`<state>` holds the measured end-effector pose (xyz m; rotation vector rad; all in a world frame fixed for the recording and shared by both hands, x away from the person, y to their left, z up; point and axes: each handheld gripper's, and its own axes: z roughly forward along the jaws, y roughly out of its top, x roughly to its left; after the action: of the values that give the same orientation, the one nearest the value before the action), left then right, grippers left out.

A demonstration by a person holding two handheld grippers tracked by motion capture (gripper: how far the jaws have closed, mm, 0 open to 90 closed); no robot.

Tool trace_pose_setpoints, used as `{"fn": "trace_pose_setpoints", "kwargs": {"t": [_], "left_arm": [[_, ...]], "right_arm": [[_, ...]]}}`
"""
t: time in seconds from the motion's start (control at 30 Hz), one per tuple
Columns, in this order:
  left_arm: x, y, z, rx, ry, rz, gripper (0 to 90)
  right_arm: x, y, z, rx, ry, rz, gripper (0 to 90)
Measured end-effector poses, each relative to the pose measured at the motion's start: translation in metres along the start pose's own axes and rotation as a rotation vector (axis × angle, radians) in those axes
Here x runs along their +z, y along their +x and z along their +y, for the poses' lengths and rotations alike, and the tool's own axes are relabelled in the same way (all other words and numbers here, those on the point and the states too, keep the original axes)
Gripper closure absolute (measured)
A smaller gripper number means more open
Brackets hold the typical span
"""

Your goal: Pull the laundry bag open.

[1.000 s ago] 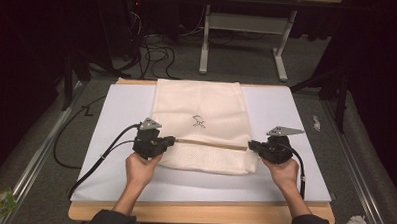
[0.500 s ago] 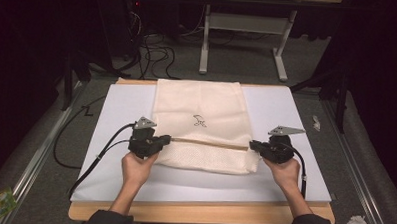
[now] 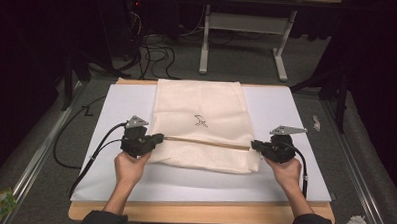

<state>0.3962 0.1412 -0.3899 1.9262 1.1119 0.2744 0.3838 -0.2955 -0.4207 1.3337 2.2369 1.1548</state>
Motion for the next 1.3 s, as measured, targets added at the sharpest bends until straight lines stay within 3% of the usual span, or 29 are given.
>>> {"fn": "trace_pose_setpoints", "kwargs": {"t": [0.8, 1.3], "left_arm": [[-0.015, 0.017, -0.007, -0.043, -0.051, 0.041, 87.3], [-0.023, 0.025, -0.009, -0.034, -0.056, 0.091, 87.3]], "right_arm": [[-0.001, -0.006, 0.002, 0.002, 0.009, -0.017, 87.2], [-0.001, -0.009, 0.003, 0.006, 0.007, -0.023, 87.3]]}}
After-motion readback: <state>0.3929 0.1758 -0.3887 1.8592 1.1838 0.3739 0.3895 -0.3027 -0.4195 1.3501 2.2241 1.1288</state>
